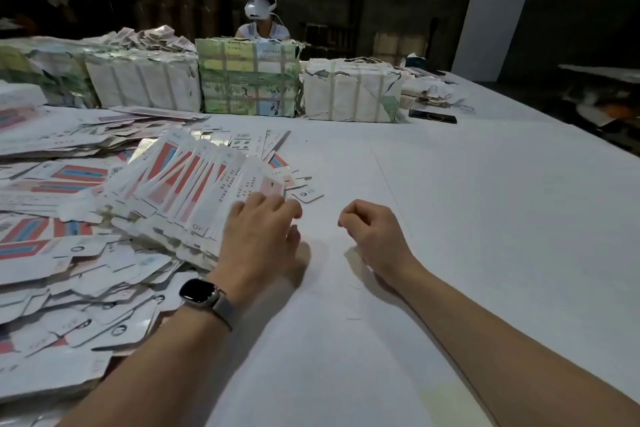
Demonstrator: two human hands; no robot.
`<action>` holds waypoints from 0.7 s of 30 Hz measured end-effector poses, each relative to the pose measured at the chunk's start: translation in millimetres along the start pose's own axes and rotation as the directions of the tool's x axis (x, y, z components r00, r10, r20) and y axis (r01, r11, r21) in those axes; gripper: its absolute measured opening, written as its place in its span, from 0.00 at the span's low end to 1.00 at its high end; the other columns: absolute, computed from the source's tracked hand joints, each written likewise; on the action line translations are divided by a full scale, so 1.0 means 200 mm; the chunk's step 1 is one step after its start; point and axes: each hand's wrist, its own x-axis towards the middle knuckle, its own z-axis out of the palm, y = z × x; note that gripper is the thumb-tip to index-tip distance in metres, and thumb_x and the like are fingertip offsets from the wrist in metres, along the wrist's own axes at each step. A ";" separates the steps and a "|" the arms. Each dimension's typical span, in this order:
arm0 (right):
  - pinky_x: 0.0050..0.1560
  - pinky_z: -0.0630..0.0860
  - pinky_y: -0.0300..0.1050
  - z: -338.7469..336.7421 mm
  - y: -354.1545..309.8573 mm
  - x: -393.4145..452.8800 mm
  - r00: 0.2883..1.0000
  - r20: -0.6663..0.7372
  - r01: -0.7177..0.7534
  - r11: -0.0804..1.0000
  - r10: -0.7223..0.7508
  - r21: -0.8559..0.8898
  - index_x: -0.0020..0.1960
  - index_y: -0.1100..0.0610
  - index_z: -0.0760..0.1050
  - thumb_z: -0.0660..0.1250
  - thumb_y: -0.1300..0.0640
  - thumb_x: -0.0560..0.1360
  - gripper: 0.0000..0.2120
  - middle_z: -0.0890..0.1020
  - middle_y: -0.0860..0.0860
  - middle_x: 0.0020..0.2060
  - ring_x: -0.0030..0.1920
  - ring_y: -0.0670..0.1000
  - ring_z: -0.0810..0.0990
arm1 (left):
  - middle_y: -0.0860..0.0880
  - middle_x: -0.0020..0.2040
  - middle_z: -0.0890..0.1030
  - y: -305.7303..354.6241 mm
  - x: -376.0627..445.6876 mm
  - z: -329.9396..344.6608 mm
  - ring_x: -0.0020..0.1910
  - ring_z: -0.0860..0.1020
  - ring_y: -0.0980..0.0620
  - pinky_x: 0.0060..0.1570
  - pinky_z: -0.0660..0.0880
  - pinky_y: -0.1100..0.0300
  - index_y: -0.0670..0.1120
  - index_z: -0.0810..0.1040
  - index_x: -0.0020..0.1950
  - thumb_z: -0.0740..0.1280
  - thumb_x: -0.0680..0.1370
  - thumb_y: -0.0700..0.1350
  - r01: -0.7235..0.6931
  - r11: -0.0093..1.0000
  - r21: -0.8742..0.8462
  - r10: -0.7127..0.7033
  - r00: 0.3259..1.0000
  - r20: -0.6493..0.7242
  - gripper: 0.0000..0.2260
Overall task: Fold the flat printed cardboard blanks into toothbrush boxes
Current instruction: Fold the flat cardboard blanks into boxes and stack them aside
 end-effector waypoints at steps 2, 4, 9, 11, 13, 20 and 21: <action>0.31 0.64 0.31 0.00 -0.01 0.01 0.999 -0.048 0.006 1.000 -0.006 0.004 0.33 0.57 0.74 0.61 0.56 0.69 0.08 0.72 0.41 0.24 0.28 0.42 0.68 | 0.49 0.69 0.73 0.00 0.02 -0.01 0.71 0.66 0.42 0.66 0.63 0.41 0.55 0.70 0.68 0.64 0.77 0.59 0.121 0.982 0.148 -0.127 0.992 0.029 0.20; 0.31 0.63 0.31 -0.01 0.01 0.01 0.997 -0.075 0.000 1.000 0.002 0.027 0.34 0.59 0.74 0.61 0.56 0.69 0.08 0.71 0.41 0.24 0.28 0.42 0.66 | 0.46 0.76 0.63 -0.04 0.02 0.01 0.77 0.55 0.37 0.72 0.53 0.36 0.56 0.61 0.73 0.58 0.78 0.64 0.198 0.947 0.253 -0.235 0.964 0.126 0.26; 0.30 0.63 0.32 -0.02 0.03 0.02 0.998 -0.061 -0.029 0.996 0.034 0.081 0.31 0.53 0.75 0.63 0.54 0.68 0.08 0.70 0.41 0.23 0.28 0.43 0.66 | 0.46 0.63 0.75 0.02 0.04 0.03 0.65 0.70 0.39 0.61 0.70 0.48 0.50 0.59 0.74 0.58 0.81 0.53 0.136 0.955 0.264 -0.180 0.972 0.148 0.23; 0.30 0.64 0.34 -0.02 0.03 0.02 0.997 -0.062 -0.035 0.996 0.041 0.088 0.31 0.50 0.76 0.64 0.54 0.68 0.08 0.70 0.41 0.22 0.27 0.43 0.66 | 0.45 0.57 0.77 0.06 0.05 0.01 0.60 0.73 0.38 0.56 0.72 0.49 0.50 0.60 0.73 0.60 0.80 0.48 0.126 0.948 0.292 -0.182 0.968 0.173 0.22; 0.30 0.63 0.36 -0.03 0.02 0.02 0.996 -0.069 -0.048 0.993 0.055 0.106 0.31 0.51 0.76 0.64 0.54 0.68 0.08 0.69 0.42 0.22 0.27 0.45 0.65 | 0.47 0.50 0.76 0.08 0.06 0.01 0.54 0.74 0.39 0.50 0.71 0.51 0.51 0.63 0.70 0.59 0.78 0.43 0.096 0.946 0.310 -0.155 0.972 0.174 0.20; 0.28 0.62 0.35 -0.04 0.01 0.02 0.992 -0.066 -0.096 0.983 0.108 0.159 0.32 0.52 0.77 0.64 0.54 0.68 0.07 0.68 0.45 0.23 0.26 0.46 0.64 | 0.44 0.59 0.66 -0.01 0.26 -0.12 0.54 0.72 0.42 0.52 0.78 0.48 0.50 0.66 0.70 0.72 0.74 0.40 0.187 0.975 0.119 -0.205 0.964 0.167 0.27; 0.27 0.62 0.34 -0.04 0.01 0.02 0.991 -0.066 -0.103 0.982 0.114 0.161 0.32 0.51 0.77 0.64 0.54 0.68 0.07 0.68 0.46 0.23 0.26 0.46 0.64 | 0.43 0.58 0.65 -0.02 0.28 -0.13 0.51 0.73 0.42 0.51 0.79 0.48 0.48 0.66 0.70 0.73 0.74 0.39 0.219 0.972 0.084 -0.230 0.959 0.164 0.28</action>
